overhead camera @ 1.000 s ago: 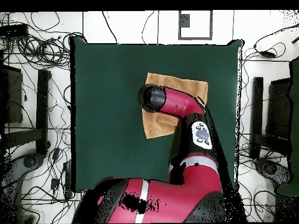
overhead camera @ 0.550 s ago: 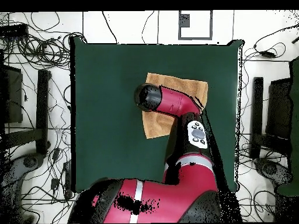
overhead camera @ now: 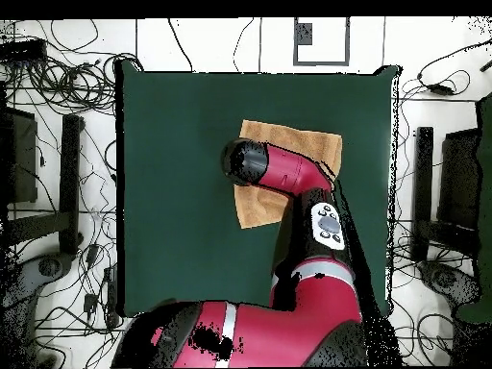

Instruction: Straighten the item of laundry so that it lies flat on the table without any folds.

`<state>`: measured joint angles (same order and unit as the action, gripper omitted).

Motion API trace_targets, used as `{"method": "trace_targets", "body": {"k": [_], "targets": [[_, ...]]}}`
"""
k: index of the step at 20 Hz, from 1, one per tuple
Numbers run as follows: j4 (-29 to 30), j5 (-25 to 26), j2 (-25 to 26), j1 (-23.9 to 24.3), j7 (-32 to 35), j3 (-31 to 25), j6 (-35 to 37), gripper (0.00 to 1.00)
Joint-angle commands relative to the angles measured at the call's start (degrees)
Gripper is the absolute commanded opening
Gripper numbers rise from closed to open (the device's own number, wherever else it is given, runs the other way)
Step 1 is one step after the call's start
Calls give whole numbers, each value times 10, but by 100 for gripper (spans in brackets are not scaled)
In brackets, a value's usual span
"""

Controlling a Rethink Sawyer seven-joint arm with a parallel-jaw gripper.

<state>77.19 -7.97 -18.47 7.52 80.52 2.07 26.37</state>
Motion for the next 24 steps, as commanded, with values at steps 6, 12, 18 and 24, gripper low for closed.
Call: {"method": "trace_targets", "body": {"k": [6,12,18,24], "targets": [[67,-18,-8,5,106,-60,15,100],[41,3,39,13,85,-47,2,100],[31,6,58,22,85,-48,-23,100],[15,13,80,20,86,-41,-44,100]]}}
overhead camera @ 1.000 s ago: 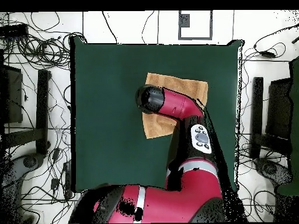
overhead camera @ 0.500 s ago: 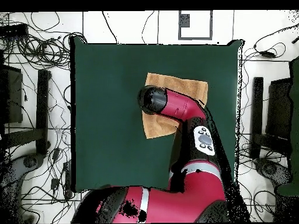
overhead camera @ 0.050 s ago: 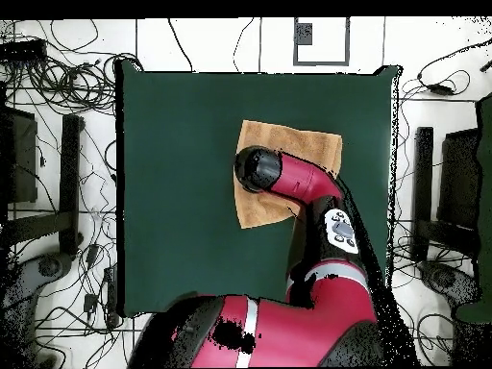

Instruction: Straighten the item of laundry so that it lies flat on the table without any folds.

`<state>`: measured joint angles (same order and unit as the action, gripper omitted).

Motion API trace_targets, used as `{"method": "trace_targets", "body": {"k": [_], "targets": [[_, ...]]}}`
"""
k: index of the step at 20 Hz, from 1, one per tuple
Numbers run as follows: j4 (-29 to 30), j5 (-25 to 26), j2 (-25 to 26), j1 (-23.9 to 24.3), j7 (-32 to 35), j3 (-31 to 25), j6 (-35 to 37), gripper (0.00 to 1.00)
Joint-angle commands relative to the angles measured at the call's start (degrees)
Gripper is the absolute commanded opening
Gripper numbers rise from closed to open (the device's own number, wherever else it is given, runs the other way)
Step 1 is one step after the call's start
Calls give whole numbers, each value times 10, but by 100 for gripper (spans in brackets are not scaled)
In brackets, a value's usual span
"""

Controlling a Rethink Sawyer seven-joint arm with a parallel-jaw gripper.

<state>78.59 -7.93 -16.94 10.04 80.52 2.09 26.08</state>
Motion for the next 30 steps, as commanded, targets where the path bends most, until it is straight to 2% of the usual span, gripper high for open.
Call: {"method": "trace_targets", "body": {"k": [1,7,24,30], "targets": [[2,15,65,-4,83,-43,-45,100],[7,15,58,-6,84,-48,-49,100],[12,-4,42,-61,118,-44,-41,100],[14,-11,41,-66,118,-51,-37,100]]}}
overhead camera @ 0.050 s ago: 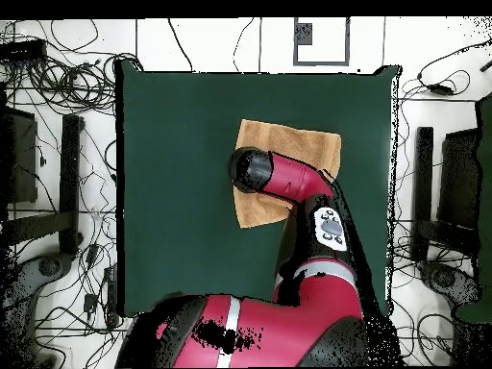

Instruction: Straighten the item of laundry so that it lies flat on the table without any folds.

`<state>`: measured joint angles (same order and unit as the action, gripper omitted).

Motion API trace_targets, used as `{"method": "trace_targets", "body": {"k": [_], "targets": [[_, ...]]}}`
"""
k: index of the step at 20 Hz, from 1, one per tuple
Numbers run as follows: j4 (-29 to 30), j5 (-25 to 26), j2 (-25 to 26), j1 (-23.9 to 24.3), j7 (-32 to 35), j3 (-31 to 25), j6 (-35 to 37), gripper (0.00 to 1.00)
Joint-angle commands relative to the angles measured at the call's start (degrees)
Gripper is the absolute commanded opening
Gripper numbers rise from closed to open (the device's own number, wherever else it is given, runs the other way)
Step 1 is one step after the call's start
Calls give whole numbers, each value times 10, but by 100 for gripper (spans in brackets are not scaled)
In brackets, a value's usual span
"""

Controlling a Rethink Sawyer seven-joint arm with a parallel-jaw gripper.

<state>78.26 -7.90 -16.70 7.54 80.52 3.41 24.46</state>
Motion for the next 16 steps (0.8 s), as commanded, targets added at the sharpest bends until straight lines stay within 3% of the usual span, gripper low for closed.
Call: {"method": "trace_targets", "body": {"k": [1,16], "targets": [[18,-13,38,-43,118,-64,-19,100],[20,-17,34,-41,99,-98,-20,100]]}}
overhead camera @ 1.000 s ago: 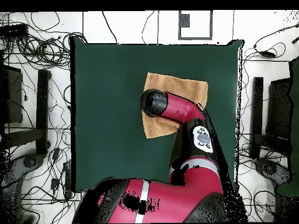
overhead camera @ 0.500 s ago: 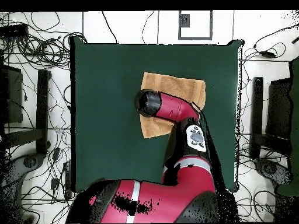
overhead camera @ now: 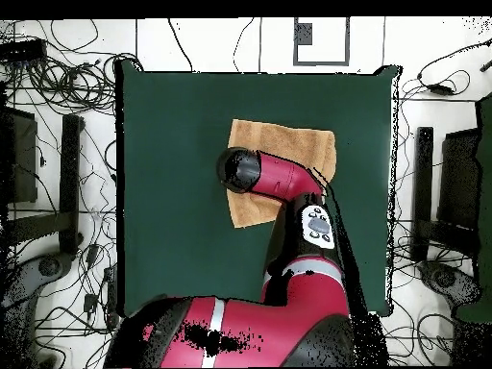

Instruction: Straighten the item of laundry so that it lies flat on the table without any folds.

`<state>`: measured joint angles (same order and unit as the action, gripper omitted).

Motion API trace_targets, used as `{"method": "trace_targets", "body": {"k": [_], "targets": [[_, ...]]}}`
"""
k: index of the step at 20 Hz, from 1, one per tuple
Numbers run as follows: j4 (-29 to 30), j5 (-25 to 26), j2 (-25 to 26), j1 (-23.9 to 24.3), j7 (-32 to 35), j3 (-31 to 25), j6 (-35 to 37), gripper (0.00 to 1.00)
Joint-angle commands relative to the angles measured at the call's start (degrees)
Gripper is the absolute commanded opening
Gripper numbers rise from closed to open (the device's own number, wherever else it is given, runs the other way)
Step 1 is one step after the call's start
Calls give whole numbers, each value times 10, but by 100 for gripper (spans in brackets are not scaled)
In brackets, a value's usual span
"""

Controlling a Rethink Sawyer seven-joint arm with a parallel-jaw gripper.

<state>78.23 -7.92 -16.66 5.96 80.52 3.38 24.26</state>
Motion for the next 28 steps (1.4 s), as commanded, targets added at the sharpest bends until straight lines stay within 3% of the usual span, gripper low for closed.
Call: {"method": "trace_targets", "body": {"k": [1,28], "targets": [[22,-17,33,-25,98,-100,-18,100],[40,-32,8,-59,123,-111,-34,100]]}}
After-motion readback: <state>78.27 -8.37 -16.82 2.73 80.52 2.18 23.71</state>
